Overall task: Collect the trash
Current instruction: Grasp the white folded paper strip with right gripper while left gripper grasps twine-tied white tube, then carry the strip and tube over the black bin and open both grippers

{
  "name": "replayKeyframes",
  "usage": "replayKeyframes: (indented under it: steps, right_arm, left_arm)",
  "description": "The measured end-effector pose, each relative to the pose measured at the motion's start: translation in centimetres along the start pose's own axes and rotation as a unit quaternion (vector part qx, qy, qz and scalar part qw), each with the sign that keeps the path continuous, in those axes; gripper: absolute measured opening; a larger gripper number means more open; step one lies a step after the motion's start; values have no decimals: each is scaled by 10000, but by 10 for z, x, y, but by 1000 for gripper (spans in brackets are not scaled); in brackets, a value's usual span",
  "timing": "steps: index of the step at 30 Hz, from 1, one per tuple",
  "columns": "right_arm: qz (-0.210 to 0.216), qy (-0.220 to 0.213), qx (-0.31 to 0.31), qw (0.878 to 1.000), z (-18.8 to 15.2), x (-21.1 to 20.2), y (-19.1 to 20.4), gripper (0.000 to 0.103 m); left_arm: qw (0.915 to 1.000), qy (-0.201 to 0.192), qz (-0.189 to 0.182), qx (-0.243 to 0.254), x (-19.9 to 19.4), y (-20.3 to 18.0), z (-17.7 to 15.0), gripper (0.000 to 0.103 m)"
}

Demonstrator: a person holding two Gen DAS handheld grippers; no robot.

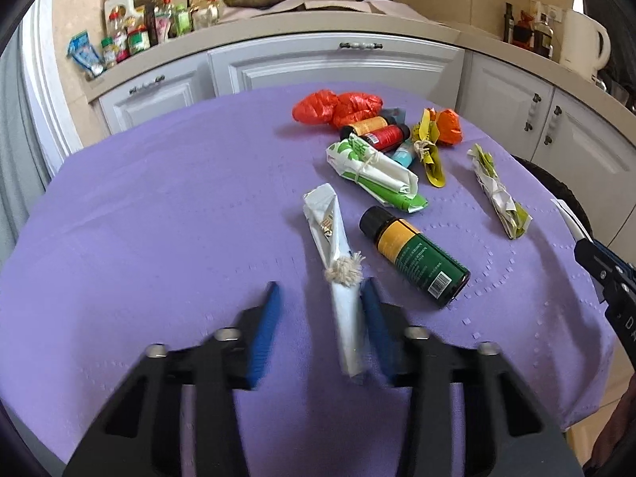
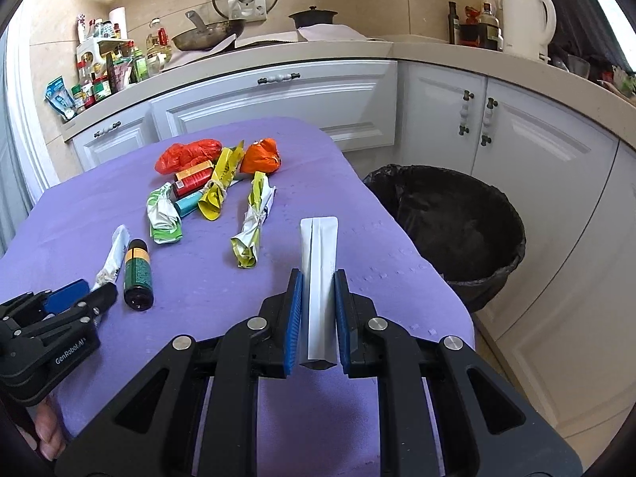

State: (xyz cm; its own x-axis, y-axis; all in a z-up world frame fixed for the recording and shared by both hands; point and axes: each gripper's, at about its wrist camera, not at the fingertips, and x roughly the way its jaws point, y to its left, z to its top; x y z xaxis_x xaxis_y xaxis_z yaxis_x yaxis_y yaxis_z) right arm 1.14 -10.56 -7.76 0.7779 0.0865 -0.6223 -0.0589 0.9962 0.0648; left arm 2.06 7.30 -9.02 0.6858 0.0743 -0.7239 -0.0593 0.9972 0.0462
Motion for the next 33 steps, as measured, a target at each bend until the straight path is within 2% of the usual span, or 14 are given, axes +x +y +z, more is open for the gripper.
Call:
replayKeyframes:
  steps: [2, 8, 13, 17, 24, 27, 33]
  right_arm:
    - [15, 1, -13, 10000, 0, 1, 2, 16]
    - [-18, -40, -39, 10000, 2, -1, 2, 16]
    - [-79, -150, -34, 9999, 8, -7, 0, 16]
    - [-184, -276, -13, 9994, 17, -12, -6, 16]
    - [-603, -472, 127, 9970, 38, -9, -37, 16]
    - [-821, -515, 254, 9950, 45, -5, -57, 16]
    - [-1161, -520, 468, 9908, 58, 4, -96, 16]
  left_arm:
    - [9999, -40, 15, 94, -1, -2, -2, 16]
    - [9998, -133, 30, 135, -7, 1, -2, 15]
    - [9986, -505, 76, 124, -25, 2, 9, 15]
    - [9970, -747, -133, 155, -37, -6, 25, 15]
    - [9916, -964, -741, 438, -36, -53, 57, 15]
    - [9880, -1092, -916, 587, -35, -79, 69, 16]
    - [9829, -1090, -1203, 863, -23, -125, 89, 16]
